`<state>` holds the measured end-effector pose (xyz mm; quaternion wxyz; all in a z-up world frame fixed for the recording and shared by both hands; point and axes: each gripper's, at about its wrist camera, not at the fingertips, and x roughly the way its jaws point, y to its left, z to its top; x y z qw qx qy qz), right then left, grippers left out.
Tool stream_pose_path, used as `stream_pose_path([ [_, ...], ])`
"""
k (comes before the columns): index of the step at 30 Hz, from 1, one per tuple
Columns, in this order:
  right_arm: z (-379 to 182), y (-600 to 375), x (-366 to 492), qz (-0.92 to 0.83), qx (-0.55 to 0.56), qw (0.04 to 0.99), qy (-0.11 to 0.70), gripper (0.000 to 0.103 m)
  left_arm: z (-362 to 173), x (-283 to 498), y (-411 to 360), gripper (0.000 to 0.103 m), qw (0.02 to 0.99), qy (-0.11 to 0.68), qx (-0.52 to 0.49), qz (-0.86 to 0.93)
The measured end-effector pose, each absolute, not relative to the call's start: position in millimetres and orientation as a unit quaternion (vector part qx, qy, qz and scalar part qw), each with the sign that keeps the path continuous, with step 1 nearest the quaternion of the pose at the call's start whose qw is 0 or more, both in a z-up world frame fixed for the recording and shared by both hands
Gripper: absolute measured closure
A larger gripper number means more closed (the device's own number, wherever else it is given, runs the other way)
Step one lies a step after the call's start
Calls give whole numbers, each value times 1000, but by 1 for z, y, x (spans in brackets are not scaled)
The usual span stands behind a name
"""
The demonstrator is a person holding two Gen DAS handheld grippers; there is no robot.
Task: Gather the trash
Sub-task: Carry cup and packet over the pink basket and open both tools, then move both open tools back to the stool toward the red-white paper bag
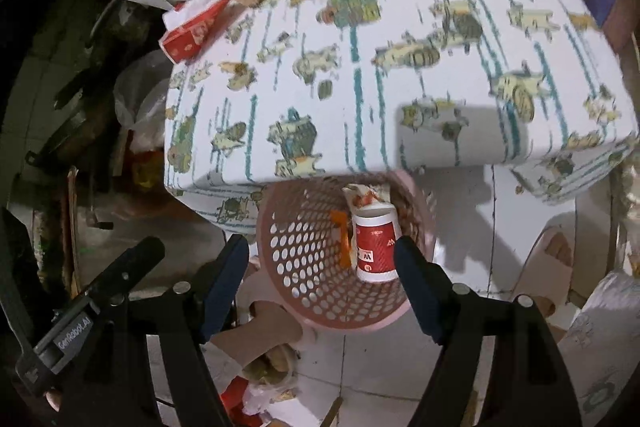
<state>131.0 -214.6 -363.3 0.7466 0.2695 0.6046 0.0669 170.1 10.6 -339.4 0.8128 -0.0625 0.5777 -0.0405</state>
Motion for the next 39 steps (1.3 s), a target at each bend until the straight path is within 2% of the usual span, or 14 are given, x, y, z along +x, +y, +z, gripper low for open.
stream_pose_path([
  [9,-326,-201,130,65,204,808,549,29,-303,168,16,12,857,513,-47,-18],
  [11,-318,-198,129,60,184,823,534,29,-296,165,19,7,868,495,-44,-4],
  [12,-315,-197,129,60,177,828,529,28,-294,164,21,0,871,489,-44,-2],
  [29,-303,-197,126,46,156,842,514,28,-264,167,51,0,883,464,-66,24],
  [39,-239,-199,135,44,116,877,464,28,-176,198,48,0,917,396,-35,23],
])
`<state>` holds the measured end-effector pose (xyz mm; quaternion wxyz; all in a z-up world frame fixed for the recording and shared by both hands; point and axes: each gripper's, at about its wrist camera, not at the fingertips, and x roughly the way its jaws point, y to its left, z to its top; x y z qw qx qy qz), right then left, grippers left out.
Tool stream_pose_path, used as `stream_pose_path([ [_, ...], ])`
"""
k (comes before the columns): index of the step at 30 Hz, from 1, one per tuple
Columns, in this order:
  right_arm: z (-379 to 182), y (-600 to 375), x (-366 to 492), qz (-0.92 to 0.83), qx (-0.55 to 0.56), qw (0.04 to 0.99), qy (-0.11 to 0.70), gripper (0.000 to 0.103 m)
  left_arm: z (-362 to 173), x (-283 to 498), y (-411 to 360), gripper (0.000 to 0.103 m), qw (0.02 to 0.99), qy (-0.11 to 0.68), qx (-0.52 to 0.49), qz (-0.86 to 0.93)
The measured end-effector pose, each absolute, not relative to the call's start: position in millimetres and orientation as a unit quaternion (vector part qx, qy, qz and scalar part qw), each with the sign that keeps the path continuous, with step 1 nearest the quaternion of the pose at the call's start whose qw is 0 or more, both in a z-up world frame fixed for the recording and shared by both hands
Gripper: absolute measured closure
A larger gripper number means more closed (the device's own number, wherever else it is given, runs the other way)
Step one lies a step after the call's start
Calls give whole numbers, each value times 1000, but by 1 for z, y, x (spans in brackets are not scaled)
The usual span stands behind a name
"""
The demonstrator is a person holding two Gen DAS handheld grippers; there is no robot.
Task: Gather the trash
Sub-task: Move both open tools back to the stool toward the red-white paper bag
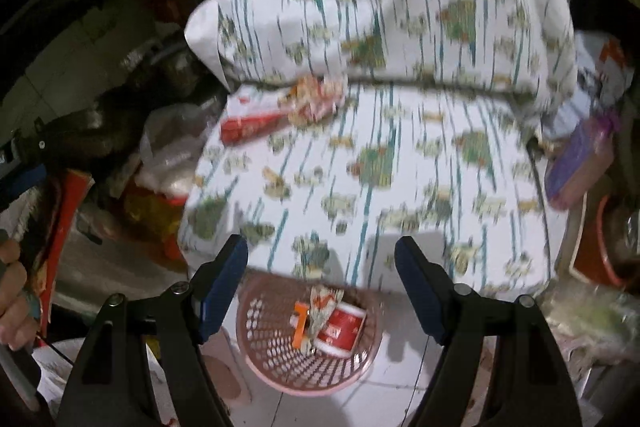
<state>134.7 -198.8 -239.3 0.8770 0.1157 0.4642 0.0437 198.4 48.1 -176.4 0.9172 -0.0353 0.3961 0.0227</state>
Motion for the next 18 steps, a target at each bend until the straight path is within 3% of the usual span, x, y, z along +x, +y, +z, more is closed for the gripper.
stream_pose_path([
  [9,-183,-207,163,44,84,906,413,25,-132,223,53,0,946,322,-33,37],
  [18,-162,-211,216,25,79,922,379,22,-158,271,73,0,932,358,-47,32],
])
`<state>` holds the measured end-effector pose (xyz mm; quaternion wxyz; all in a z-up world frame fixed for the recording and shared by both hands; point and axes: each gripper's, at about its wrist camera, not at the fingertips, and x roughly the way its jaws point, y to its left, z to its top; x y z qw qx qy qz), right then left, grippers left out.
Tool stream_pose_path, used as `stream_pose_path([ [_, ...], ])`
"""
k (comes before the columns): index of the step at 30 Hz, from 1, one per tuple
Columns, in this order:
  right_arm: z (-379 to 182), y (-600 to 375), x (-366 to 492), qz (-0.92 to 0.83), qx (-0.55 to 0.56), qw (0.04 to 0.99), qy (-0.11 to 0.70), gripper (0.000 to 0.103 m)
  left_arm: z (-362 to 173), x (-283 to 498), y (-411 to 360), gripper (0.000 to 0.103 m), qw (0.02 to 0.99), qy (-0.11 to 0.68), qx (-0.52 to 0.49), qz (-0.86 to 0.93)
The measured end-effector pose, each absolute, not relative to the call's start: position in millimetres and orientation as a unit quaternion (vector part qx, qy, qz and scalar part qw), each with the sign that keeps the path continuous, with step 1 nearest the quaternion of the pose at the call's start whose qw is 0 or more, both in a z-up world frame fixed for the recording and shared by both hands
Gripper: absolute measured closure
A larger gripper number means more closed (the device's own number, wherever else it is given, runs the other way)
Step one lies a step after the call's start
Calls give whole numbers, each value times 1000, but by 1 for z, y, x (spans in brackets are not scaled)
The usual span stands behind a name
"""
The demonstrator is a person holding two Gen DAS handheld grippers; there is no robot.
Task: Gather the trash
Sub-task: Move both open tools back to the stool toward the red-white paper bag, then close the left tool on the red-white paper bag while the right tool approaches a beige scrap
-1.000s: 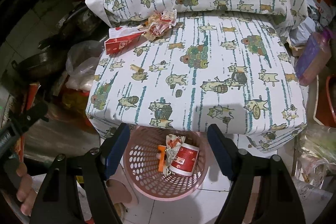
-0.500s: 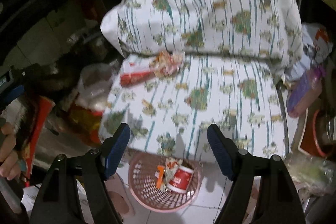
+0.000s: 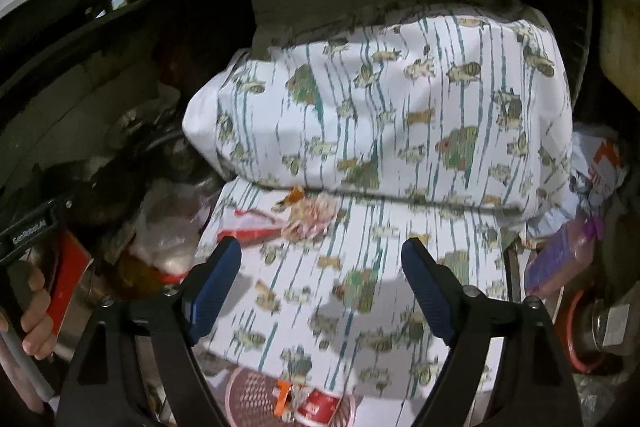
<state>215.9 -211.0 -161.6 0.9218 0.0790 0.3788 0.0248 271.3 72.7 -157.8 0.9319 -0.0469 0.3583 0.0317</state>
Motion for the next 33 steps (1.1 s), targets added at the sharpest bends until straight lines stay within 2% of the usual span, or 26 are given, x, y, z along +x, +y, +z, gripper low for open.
stream_pose_path([
  [6,-188,-211,253,26,94,914,393,22,-178,301,90,0,919,387,-68,45],
  [9,-211,-215,274,39,122,895,428,22,-193,315,89,0,911,405,-61,52],
  [15,-246,-221,307,24,132,877,461,22,-217,345,76,0,895,441,-65,31],
  [23,-265,-237,336,13,168,864,474,22,-244,390,46,1,884,465,-52,2],
  [26,-278,-247,345,17,222,844,489,22,-269,400,29,8,867,495,-55,-11],
  [30,-298,-247,352,13,251,821,513,22,-296,410,7,25,849,527,-36,-18],
  [33,-304,-240,355,21,234,820,522,22,-310,416,1,26,842,539,-26,-1],
])
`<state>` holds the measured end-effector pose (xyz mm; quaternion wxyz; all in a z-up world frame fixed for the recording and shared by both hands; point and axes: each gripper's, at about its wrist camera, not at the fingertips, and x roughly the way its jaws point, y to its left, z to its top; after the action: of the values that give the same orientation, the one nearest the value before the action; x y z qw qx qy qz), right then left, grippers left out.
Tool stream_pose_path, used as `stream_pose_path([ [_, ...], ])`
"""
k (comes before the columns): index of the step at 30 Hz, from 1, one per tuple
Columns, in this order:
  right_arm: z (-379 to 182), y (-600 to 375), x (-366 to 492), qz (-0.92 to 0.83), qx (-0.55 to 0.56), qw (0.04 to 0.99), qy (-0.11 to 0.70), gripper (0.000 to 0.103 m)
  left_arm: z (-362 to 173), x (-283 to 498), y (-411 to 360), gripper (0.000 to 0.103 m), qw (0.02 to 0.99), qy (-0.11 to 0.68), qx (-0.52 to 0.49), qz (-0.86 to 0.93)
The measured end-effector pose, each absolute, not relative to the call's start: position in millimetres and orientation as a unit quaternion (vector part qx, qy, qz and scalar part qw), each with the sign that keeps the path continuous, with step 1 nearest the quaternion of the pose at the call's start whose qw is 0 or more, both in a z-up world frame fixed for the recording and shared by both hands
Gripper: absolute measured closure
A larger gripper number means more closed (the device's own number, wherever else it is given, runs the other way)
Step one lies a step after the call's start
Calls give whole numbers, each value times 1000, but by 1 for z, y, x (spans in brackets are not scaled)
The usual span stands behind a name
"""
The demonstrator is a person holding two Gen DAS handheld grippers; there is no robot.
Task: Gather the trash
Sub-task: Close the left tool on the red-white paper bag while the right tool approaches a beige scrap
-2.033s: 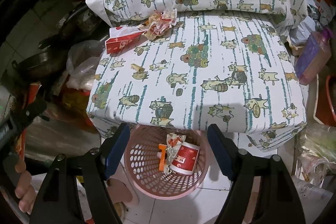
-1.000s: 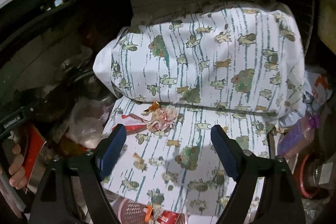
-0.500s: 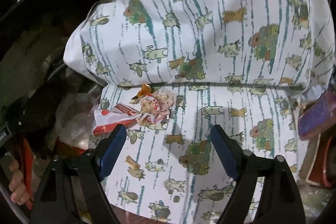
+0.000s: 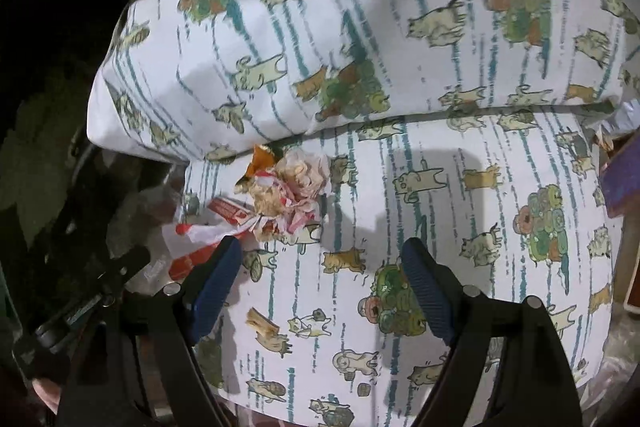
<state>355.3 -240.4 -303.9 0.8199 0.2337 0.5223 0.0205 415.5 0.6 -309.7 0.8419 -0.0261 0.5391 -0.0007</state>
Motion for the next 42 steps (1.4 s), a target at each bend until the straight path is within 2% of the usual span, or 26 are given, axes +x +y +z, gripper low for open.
stream_pose_path([
  [2,-306,-238,355,22,224,821,525,22,-315,418,2,27,836,546,-41,-4],
  [14,-304,-267,354,-1,208,828,521,22,-358,439,12,57,793,588,-149,-50],
  [15,-305,-268,354,-2,213,826,522,22,-360,439,9,68,790,593,-145,-53],
  [16,-305,-269,354,-2,217,824,524,22,-362,439,8,89,783,601,-150,-59],
  [17,-305,-269,354,-1,222,820,528,22,-365,439,9,95,768,616,-164,-57],
  [20,-302,-260,350,24,234,815,530,22,-354,432,14,98,768,609,-190,-64],
  [26,-311,-203,342,60,123,828,544,22,-295,402,14,99,834,538,-108,-52],
  [28,-322,-184,340,73,97,823,555,28,-277,390,22,99,868,487,-93,-32],
  [30,-334,-164,342,100,83,810,571,35,-269,385,27,99,876,473,-89,-30],
  [33,-350,-140,345,124,69,793,593,45,-276,386,33,99,866,494,-76,-29],
  [37,-368,-104,341,136,5,791,597,52,-285,386,45,99,858,510,-61,-20],
  [42,-390,-80,338,146,-35,774,615,71,-287,379,54,99,860,509,-31,-11],
])
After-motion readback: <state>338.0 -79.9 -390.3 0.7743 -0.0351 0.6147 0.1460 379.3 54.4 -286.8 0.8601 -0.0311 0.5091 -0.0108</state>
